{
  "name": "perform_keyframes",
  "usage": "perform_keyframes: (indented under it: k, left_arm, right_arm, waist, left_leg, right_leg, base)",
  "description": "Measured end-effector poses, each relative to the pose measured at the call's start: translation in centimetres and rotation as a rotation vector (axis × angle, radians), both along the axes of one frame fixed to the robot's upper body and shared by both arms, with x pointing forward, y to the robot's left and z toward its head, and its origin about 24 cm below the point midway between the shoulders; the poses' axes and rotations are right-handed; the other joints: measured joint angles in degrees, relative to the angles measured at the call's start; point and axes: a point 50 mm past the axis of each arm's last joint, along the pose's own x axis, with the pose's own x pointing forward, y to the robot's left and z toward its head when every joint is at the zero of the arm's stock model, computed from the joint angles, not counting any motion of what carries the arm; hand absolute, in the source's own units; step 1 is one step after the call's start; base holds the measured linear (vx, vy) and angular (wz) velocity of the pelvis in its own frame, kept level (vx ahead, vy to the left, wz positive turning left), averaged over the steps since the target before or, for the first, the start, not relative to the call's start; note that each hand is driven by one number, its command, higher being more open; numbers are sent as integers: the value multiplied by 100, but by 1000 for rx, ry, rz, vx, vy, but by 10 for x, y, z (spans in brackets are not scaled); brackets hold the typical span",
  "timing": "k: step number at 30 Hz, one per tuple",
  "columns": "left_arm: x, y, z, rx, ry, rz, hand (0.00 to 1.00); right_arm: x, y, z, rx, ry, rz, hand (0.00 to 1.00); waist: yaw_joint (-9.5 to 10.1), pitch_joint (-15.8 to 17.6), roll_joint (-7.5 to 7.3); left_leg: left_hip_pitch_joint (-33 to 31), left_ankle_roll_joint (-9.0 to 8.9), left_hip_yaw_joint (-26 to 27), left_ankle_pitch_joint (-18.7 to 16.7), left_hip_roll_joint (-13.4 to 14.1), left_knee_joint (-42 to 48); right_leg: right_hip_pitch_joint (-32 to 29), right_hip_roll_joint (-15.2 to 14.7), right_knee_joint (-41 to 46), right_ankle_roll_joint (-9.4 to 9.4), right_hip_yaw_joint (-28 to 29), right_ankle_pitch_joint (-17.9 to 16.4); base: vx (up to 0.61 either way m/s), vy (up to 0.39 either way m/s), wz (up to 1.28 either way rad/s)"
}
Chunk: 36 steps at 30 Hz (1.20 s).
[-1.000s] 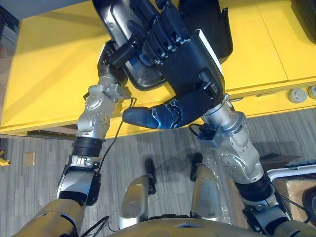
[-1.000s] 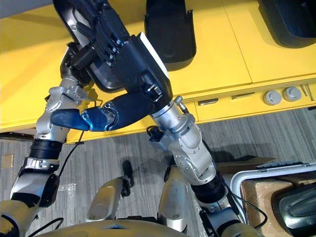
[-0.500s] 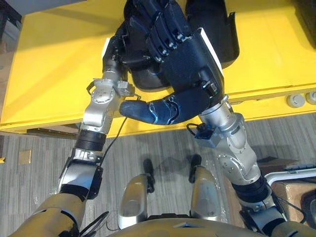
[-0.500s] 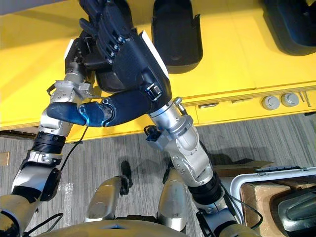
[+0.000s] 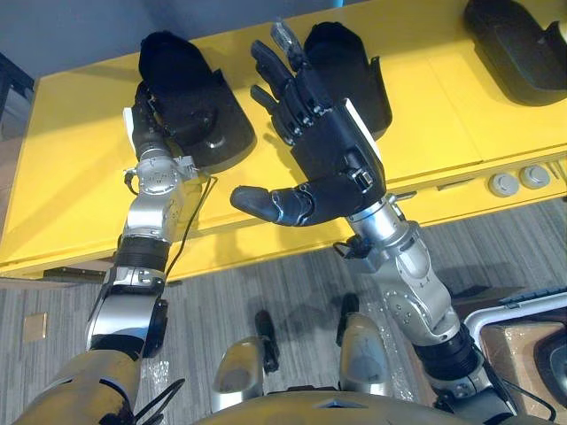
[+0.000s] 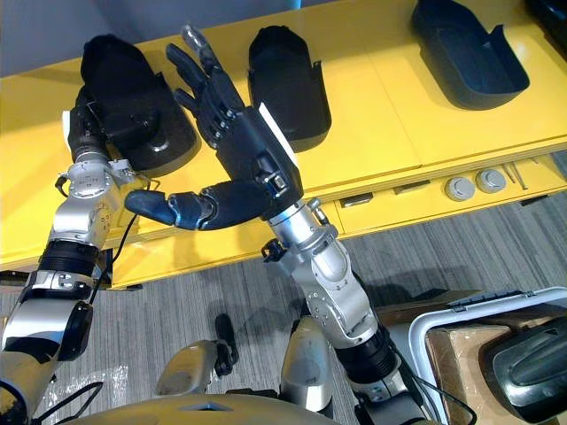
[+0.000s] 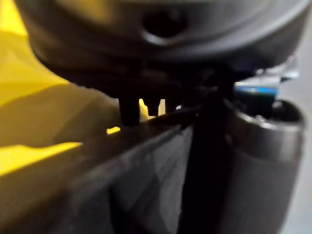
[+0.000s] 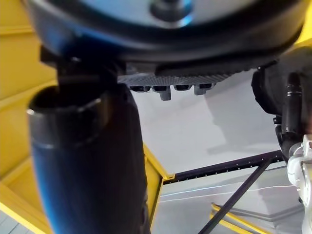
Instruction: Walk over and take three plastic housings, then place them on the shelf
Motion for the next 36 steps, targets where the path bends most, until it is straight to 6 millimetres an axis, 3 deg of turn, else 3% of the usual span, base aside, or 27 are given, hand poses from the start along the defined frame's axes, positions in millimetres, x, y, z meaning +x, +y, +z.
perform_keyframes:
  k: [7, 14, 17, 27, 36]
  left_arm:
    - [2, 10, -23, 7, 154, -54, 100]
    - [3, 13, -39, 75, 261, -162, 100]
    - [2, 18, -43, 121, 301, -166, 100]
    - [4, 30, -42, 164, 344, -151, 100]
    - [7, 22, -30, 299, 247, -245, 100]
  right_arm:
    - [10, -9, -24, -35, 97, -47, 100]
    - [16, -27, -24, -53, 90, -94, 100]
    - [16, -30, -25, -67, 83, -90, 100]
    - [16, -37, -30, -92, 95, -110, 100]
    - [30, -45, -58, -156, 203, -161, 100]
  waist:
    - [-123, -334, 70]
    - [-143, -554, 155]
    - [-237, -605, 189]
    - [-264, -750, 253]
    - [-148, -897, 120]
  left_leg:
    - [356, -2, 94, 57, -19, -304]
    - [542, 12, 125, 64, -25, -404]
    - [542, 19, 130, 68, -43, -418]
    - [542, 38, 189, 90, -25, -517]
    - [651, 26, 45, 80, 8, -506]
  right_leg:
    - [356, 129, -454, 19, 62, 184]
    - [675, 206, -942, 54, 97, 426]
    - [758, 213, -1141, 73, 99, 523]
    - [885, 301, -1591, 70, 109, 772]
    - [1206, 350, -1829, 49, -58, 836]
  base:
    - [21, 17, -10]
    - [-3, 30, -7]
    - [-5, 11, -1]
    - [-1, 7, -2]
    - [-3, -2, 6]
